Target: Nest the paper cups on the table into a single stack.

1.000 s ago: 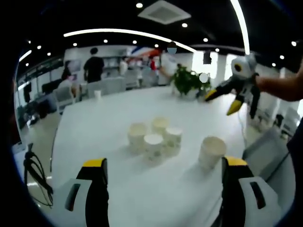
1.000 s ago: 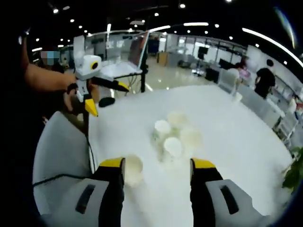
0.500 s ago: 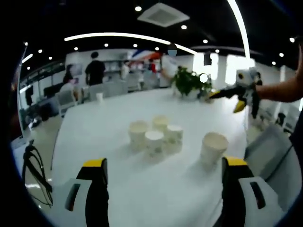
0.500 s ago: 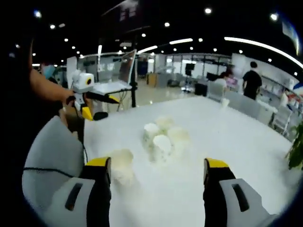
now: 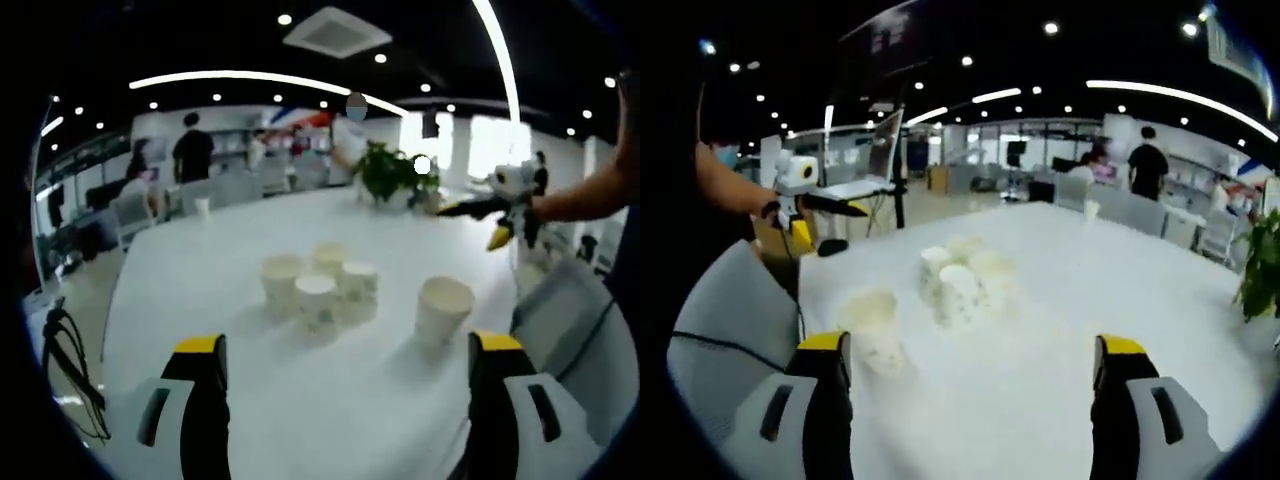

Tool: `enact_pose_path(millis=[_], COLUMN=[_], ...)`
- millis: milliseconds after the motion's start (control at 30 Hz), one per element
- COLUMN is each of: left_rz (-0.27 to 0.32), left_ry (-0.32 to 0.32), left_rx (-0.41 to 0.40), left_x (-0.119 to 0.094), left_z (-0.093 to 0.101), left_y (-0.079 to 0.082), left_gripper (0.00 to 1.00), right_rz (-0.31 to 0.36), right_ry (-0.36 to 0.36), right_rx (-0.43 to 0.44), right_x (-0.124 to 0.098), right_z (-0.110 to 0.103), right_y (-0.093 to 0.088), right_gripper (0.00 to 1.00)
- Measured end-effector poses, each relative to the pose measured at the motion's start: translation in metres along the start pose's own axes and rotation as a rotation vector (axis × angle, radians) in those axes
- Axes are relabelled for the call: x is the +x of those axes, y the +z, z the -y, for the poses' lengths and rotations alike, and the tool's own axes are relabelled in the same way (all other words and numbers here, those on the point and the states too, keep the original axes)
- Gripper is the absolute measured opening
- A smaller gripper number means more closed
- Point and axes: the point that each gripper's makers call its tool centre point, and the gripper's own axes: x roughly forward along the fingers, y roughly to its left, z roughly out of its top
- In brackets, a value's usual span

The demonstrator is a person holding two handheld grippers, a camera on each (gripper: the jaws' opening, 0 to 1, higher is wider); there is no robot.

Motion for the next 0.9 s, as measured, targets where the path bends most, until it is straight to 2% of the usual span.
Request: enact_pose_path(millis=[67,167,267,400,533,633,767,900], left_rz=[0.010,0.030,0.028,0.034,0.009,0.018,0.039,0.036], left_ry=[0.005,0.011,0.017,0.005,-0.006,-0.012,-0.019,-0.037], left_rx=[-0.006,0.014,0.021,0.027,0.013,0.018,0.032,0.032], left_x=[0.000,0.002,0.006,0.011,0.017,0.020,0.027,0.036], left_z=[-0.001,-0.002,-0.003,-0.003,-0.005,-0.004,-0.007,-0.004], left_y=[0.002,0.004,0.002,0.002,-0.006,-0.006,-0.008,-0.009], left_gripper=[0.98,0.98,0.98,0.98,0.98,0.98,0.98,0.97], right_rz=[-0.017,-0.010,-0.024,0.006,-0.028,-0.006,-0.025,-0.020], right_ry=[0.009,0.021,0.007,0.003,-0.015,-0.015,-0.010,-0.013], right_rx=[-0.006,-0.031,0.000,-0.010,0.006,0.015,0.009,0.017], right_x=[0.002,0.004,0.003,0.001,-0.001,-0.002,-0.002,-0.004], right_z=[-0.005,-0.008,-0.006,-0.005,-0.002,-0.003,-0.005,-0.006], right_y=[-0.005,-0.009,-0.015,-0.012,-0.020,-0.017,-0.022,-0.021], right_gripper=[1.00,1.00,1.00,1.00,1.00,1.00,1.00,1.00])
